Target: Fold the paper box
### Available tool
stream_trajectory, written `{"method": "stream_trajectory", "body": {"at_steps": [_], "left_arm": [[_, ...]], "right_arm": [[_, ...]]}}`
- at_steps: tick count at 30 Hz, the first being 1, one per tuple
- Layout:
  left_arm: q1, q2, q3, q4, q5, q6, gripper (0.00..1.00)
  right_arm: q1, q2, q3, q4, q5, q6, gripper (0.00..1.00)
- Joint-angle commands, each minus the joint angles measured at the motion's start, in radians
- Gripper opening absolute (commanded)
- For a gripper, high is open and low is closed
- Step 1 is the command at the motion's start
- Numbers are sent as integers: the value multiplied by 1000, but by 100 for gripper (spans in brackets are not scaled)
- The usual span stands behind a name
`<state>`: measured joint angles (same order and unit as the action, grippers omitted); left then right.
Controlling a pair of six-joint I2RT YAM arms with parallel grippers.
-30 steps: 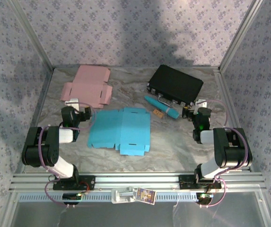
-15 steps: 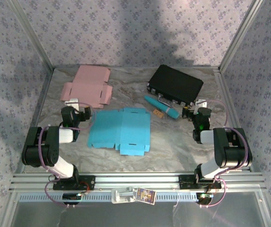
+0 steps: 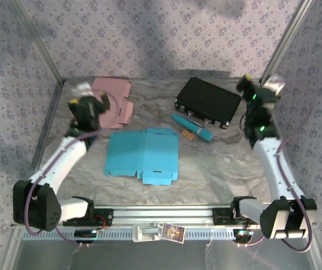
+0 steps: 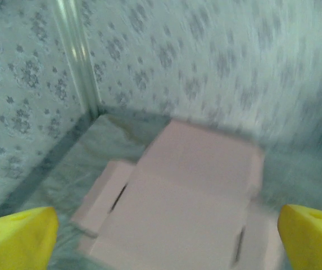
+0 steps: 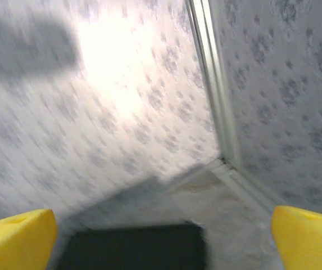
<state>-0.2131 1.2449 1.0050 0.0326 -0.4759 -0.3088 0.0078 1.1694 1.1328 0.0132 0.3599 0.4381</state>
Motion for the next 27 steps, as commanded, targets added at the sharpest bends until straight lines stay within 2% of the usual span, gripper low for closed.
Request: {"method": "stream_trajectory", "body": {"at_steps": [1,2,4,6,8,12,16,20,27], "left_arm": [[170,54,112,-559,322,-502,98],[158,82,125,-600,357,-519,92],[83,104,144,-685,355,-521,87],[-3,112,135,-780,352,-487,81],[-47,121,92,-821,392,-451,72],[-42,142,3,-842,424,-424,60],[-12,198,-3,-777,487,-402,54],[17,291,17,-726,560,-386,42],[46,355,-5,-668,542,-369,39]], "right_arm": [[-67,52,100,-428,-305,291,99],[-43,34,72,-358,-373,227,99],[48,8,19,-397,-280,243,98],[155,27,15,-482,-291,228,88],[244,70,-5,-572,-348,231,79],[379,140,-172,-456,-553,269,76],[412,236,-249,-297,-714,319,75],[415,336,-269,-212,-807,317,75],[412,462,-336,-70,-923,326,70]]}}
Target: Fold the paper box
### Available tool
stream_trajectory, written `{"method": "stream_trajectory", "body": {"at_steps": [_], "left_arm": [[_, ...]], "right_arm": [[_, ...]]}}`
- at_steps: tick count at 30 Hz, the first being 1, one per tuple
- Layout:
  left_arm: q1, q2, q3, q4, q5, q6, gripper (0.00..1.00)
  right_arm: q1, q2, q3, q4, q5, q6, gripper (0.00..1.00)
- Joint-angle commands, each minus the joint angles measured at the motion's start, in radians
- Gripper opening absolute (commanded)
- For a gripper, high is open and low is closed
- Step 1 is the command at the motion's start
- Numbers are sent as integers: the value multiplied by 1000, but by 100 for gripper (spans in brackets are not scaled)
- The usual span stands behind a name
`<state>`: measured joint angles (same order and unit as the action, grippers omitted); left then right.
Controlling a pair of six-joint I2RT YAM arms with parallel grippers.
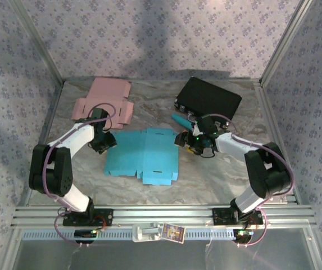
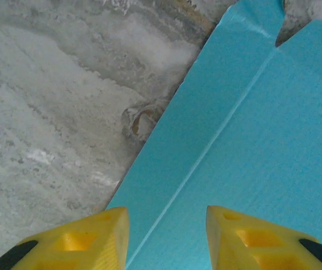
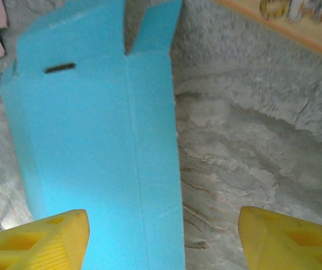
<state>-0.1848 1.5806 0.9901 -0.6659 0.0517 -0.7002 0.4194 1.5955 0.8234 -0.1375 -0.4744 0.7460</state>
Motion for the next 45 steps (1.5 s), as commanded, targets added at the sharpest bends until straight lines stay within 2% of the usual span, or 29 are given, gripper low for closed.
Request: {"method": "stream_trajectory", "body": {"at_steps": [1,8,13,19,23,27,29,30,32,36,40,45], "left_arm": [[24,30,7,30,14,26,38],[33,99,-12,54,6,45,26],[26,131,-18,66,3,41,25],[12,157,-5,62,-9,48,24],[-3,165,10,56,-20,55,23],[-30,149,46,35,-44,55,25],[-46,122,79,8,-66,44,31],[-57,99,100,-5,-81,35,37],[-87,44,151,-47,-133,12,46],[-206,-67,290,-105,-336,-14,54],[-346,-142,410,-141,-519,2,55],[-518,-257,436,-171,-620,90,52]], "right_arm": [[1,50,-28,93,-100,21,69],[8,114,-62,202,-194,46,61],[27,137,-70,308,-242,107,53],[22,81,-76,308,-230,141,45],[17,40,-51,286,-240,181,23],[17,-32,-11,228,-195,224,0],[17,-72,14,197,-168,253,0],[17,-98,35,174,-153,268,0],[16,-139,76,127,-112,295,0],[12,-193,192,0,-42,349,0],[6,-216,290,-88,19,431,0],[1,-202,414,-122,6,521,0]]}}
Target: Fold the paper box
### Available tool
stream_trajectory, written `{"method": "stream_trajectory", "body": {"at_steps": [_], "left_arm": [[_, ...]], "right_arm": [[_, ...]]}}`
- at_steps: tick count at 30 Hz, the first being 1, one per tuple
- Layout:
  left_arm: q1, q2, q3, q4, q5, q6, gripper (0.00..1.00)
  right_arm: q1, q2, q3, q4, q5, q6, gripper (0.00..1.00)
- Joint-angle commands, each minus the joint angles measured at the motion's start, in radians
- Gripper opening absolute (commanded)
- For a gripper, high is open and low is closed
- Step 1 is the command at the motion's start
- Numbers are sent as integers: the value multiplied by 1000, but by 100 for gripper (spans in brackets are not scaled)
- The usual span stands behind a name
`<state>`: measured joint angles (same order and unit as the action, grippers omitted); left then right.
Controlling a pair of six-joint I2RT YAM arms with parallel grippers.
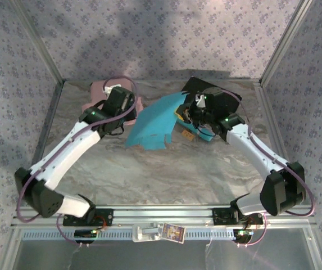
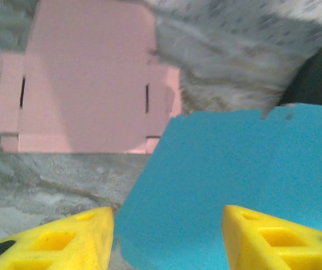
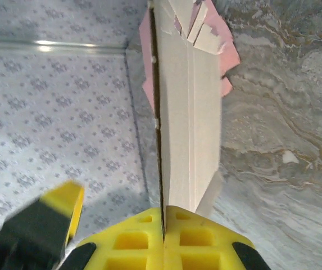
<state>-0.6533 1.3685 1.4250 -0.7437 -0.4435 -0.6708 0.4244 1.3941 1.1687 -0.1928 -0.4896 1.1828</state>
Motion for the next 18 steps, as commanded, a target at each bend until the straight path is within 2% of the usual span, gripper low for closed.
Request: {"method": "stream_trajectory", "body": {"at_steps": [1,5,8,11,14,15,18], "left_arm": [[-80,-74,-15,-84,-118,94,51],[-219,-194,-120,34,-14,296,51],[-373,-300,-249,191,42,509,54],[-507,-384,-374,327,-17,658,65],[-566,-408,-432,417,-64,735,78],[-578,-402,-441,449,-71,762,79],[-597,-338,-423,487,-192,801,79]], "right_arm": [[-3,1,83,-68,15,108,0],[2,-17,131,-93,49,203,0],[6,-46,184,-152,125,238,0],[5,-68,222,-217,199,281,0],[7,-87,237,-256,251,328,0],[9,-87,247,-271,264,339,0],[16,-83,280,-309,284,355,0]]}}
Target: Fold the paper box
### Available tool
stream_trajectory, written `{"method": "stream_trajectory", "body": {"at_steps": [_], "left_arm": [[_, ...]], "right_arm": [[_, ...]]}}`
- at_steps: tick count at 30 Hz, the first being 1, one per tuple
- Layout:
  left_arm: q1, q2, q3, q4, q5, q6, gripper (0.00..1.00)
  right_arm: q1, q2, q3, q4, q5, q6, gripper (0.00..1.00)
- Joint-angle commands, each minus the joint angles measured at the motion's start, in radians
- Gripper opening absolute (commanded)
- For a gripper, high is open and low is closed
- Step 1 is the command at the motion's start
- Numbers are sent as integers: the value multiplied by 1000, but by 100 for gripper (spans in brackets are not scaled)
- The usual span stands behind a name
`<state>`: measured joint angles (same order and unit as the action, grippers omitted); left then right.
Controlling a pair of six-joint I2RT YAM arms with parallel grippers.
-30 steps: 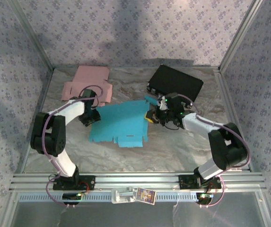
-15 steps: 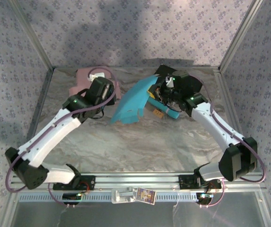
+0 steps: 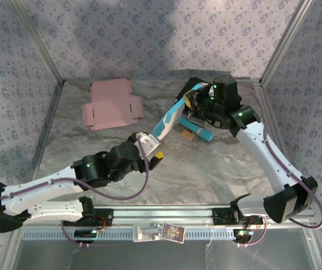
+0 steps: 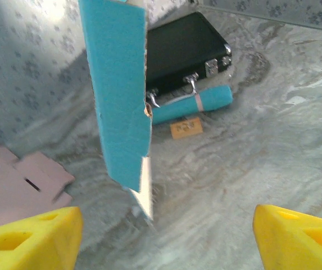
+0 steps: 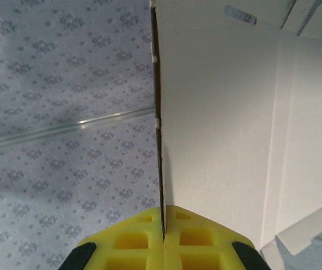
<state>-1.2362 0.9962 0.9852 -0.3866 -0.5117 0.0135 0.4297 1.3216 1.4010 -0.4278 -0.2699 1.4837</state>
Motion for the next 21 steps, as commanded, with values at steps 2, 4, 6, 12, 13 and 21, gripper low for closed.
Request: {"method": "stream_trajectory", "body": {"at_steps": [2,4,6,12,13,21], "left_arm": [[-14,76,31,160,-149,160,79],[-13,110,40,227,-213,180,79],[-12,139,44,279,-242,209,80],[19,216,104,299,-354,184,77],[30,216,107,298,-349,171,75],[73,181,111,225,-227,145,30]], "right_arm": [[17,-10,63,-102,81,59,0],[27,-14,77,-133,104,64,0],[36,-15,80,-145,120,69,0],[65,-12,76,-165,141,95,0],[71,-10,76,-169,146,96,0],[90,7,98,-205,166,104,0]]}}
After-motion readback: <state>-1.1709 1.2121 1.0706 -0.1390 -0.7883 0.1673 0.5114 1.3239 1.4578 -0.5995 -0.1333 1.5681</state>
